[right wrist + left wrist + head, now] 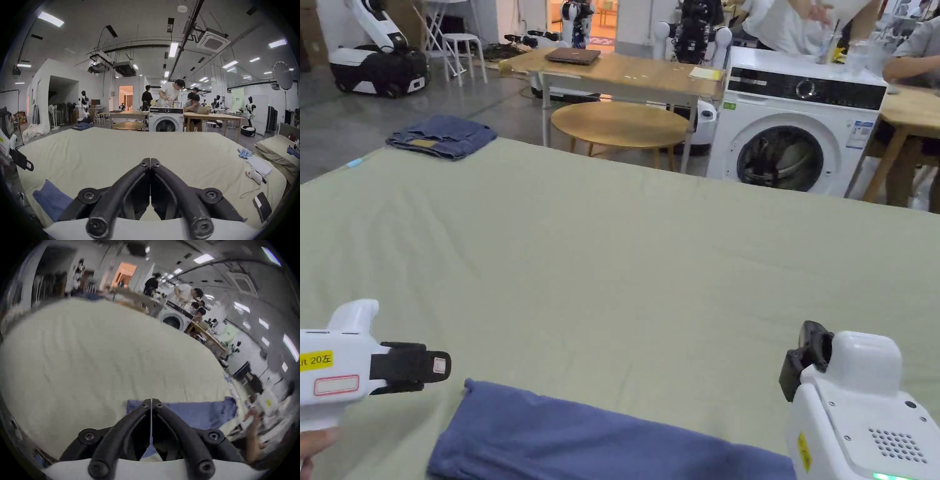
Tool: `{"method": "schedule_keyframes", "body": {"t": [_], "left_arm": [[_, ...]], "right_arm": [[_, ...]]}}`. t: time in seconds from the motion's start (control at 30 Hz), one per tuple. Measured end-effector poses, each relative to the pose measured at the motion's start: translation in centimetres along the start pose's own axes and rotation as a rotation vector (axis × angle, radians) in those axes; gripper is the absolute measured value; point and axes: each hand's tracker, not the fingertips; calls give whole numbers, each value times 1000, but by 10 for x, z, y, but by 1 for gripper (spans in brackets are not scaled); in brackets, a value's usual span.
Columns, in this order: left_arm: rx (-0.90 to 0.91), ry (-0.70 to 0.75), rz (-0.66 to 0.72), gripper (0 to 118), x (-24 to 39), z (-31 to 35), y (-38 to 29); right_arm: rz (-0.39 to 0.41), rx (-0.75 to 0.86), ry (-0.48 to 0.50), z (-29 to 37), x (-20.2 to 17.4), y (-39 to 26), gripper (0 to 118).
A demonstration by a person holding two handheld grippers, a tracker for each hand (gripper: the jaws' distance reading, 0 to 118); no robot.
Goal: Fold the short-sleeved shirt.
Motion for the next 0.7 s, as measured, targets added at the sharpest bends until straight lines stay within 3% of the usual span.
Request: {"method": "schedule_keyframes", "body": {"t": [0.07,0.1,0.17,0.27,0.37,0.63,0.7], "left_arm": [[-71,-51,82,3,-18,-3,-3],[-102,-76,114,12,-28,-6,-4],[-167,-147,190,48,-40,-13,-7],[-228,-172,223,72,-51,-30,-13],[-303,-186,254,72,-55,-48,-20],[-314,-470,373,72,-57,-87,-34],[-318,-487,371,66,-55,-95,-34]], "right_arm": [[7,-21,17,-3,-2,-4,0],[15,-31,19,-4,-3,-6,0],[22,-49,27,-6,-5,-11,0],[26,-80,37,-8,-6,-16,0],[23,-106,44,-11,-5,-20,0],[31,-136,44,-13,-3,-26,0],[26,-144,42,-14,-2,-27,0]]}}
